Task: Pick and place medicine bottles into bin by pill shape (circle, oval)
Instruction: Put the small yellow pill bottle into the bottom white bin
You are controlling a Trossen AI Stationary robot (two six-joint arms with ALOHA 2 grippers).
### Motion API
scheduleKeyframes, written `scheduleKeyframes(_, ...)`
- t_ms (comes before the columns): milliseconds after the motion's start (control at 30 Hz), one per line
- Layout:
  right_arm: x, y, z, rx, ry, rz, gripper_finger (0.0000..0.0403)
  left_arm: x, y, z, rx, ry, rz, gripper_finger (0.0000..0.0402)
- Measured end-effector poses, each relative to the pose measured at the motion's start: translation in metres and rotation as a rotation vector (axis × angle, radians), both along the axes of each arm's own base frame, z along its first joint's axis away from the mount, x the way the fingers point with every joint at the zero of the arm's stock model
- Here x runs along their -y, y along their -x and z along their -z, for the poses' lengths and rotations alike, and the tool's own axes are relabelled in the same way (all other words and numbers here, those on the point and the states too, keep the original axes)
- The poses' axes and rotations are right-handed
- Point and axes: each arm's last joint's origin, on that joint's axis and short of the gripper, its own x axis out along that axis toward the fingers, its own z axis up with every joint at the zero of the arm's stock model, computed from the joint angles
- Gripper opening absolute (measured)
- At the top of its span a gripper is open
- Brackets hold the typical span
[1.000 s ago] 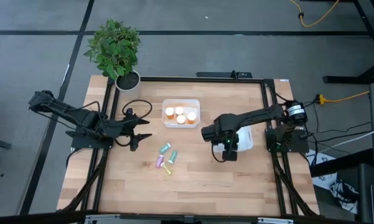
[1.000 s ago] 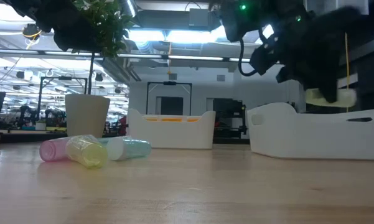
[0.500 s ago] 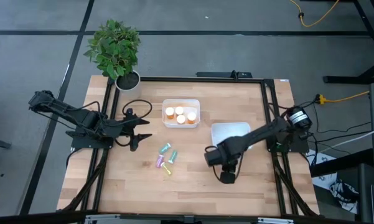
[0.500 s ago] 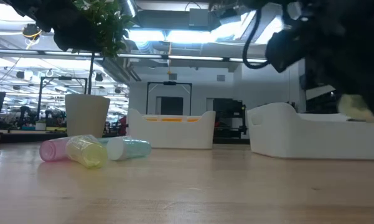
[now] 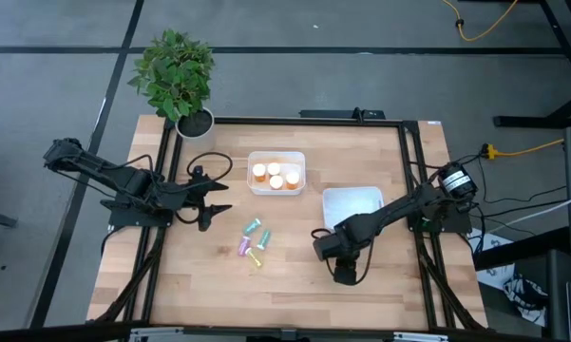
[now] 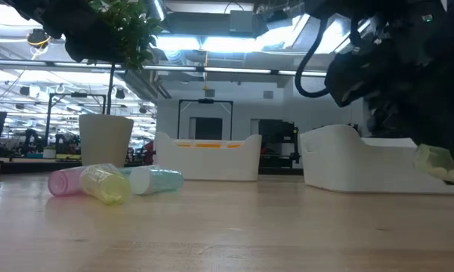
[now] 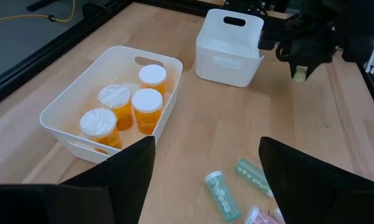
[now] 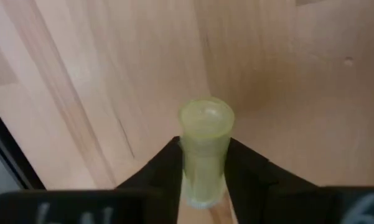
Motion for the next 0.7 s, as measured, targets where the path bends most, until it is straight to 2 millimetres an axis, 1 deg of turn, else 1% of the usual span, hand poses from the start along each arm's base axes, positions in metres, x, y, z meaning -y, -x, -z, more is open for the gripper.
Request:
scheduleKeyframes(133,0.0004,-0.0003,0.0001,0.009,0.017,0.001,0.0148,0.0000,0.0000,0.0000,0.000,0.000,0.000,0.0281)
scheduleKeyframes(233,0.0011,-0.0006,0.0003,0.019,0.041,0.003,0.0167,0.0000,0.0000,0.0000,0.000,0.000,0.000,0.0281)
scheduleKeyframes(533,0.0021,-0.0009,0.0003,0.010,0.041,0.033,0.0172,0.0000,0.0000,0.0000,0.000,0.000,0.000,0.0281)
scheduleKeyframes(700,0.0013,0.0001,0.0007,0.038,0.123,0.032,0.0172,0.0000,0.0000,0.0001,-0.001,-0.001,0.000,0.0281)
